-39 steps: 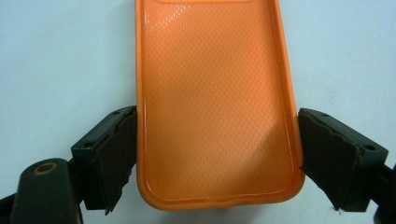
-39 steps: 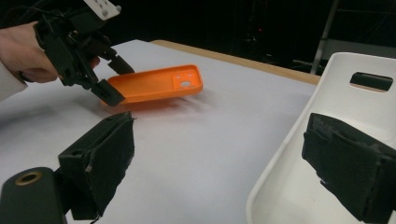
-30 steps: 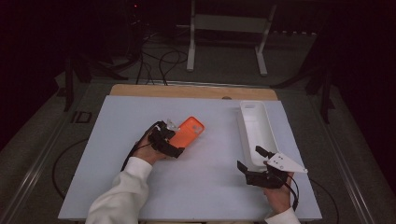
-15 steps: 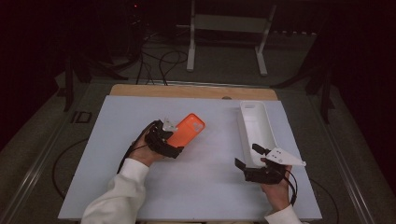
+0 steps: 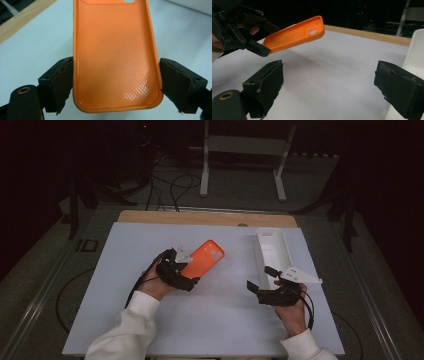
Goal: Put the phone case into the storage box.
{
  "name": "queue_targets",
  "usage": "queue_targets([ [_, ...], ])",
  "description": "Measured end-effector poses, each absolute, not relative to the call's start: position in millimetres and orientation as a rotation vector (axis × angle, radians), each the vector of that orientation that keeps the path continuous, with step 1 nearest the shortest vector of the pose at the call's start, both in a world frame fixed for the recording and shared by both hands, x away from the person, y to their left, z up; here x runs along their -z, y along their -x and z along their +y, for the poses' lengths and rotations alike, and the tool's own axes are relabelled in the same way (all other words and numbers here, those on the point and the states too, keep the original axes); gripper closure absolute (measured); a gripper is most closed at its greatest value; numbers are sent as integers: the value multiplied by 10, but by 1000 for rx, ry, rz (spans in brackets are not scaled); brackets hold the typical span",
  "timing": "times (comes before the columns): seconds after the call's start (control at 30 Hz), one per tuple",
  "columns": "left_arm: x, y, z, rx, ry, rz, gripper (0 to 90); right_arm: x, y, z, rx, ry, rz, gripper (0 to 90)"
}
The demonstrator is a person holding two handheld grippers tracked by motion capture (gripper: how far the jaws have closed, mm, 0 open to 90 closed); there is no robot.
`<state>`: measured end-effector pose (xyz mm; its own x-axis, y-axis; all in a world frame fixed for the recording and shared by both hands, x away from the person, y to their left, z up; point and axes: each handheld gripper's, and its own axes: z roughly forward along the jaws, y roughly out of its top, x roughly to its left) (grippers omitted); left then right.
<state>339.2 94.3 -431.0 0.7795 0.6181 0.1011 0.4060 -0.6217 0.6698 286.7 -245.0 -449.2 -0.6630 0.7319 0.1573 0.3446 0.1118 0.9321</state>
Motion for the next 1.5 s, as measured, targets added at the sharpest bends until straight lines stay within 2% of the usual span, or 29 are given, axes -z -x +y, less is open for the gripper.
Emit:
queue_targets([
  [0.77,4071,-3160,603,-434,-2307,570,163,4289,-3175,-2054,-1649,-1039,2176,87],
  [1.13,4039,-3112,474,-410,-2287,522,162,4340,-3300,-1973,-1708,-1159,2224,92],
  [1.3,4074,-3118,410,-411,-2304,518,161,4327,-3291,-1916,-1731,-1185,2259,163],
  [1.4,4091,-3114,404,-409,-2299,527,161,4311,-3302,-1935,-1764,-1228,2262,253],
  [1.5,4097,-3113,377,-400,-2294,526,161,4333,-3305,-1924,-1770,-1263,2299,415],
])
